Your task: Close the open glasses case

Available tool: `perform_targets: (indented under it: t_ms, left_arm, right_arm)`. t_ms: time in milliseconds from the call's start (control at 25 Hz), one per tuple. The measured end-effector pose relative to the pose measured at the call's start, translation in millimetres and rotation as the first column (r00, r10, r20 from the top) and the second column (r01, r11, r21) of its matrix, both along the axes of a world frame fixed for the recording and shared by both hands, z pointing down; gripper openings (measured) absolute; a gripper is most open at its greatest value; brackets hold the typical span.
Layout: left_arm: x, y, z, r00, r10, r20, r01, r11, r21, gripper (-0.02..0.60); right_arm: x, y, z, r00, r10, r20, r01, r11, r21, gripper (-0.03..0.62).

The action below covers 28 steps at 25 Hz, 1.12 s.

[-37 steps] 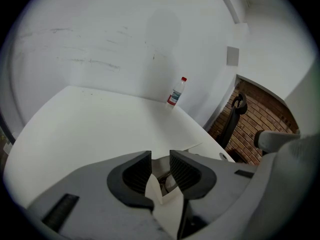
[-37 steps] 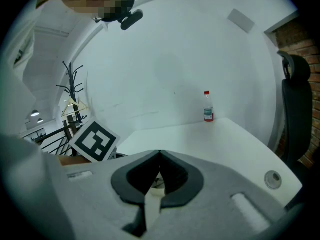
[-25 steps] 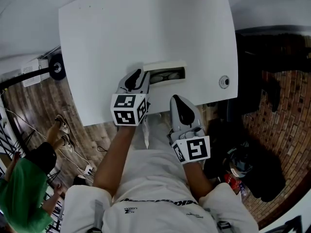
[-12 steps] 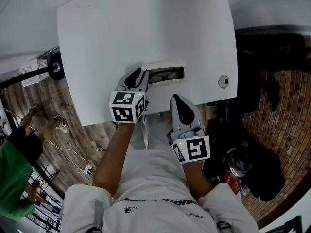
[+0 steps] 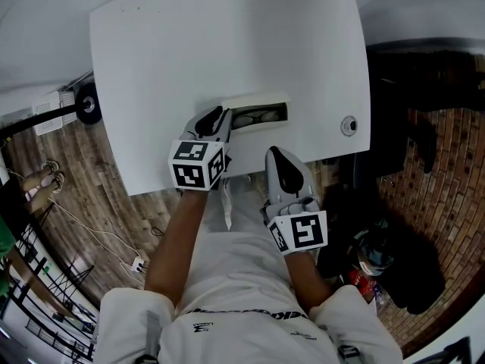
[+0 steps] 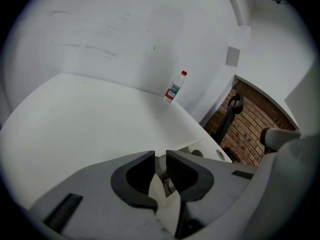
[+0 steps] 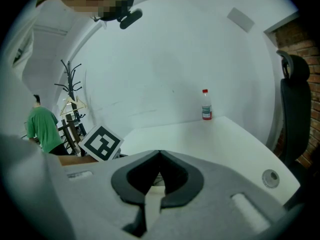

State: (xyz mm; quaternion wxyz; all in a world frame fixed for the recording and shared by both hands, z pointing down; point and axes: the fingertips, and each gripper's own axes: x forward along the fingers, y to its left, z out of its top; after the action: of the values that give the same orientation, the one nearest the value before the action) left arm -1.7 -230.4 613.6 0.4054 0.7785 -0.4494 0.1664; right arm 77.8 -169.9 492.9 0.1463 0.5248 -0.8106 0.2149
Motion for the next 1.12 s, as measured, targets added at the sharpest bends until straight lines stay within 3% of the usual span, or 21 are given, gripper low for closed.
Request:
perform_targets:
  t_ms: [1120]
  left_arm:
    - [1.7,14.0,-1.2,1.0,-0.007,0.028,0.006,1.0,0.023,0.06]
  right_arm:
    - [0.2,10.1,-4.1,1.0,0.003,0.0,-0.003,1.0,-0.003,0.0]
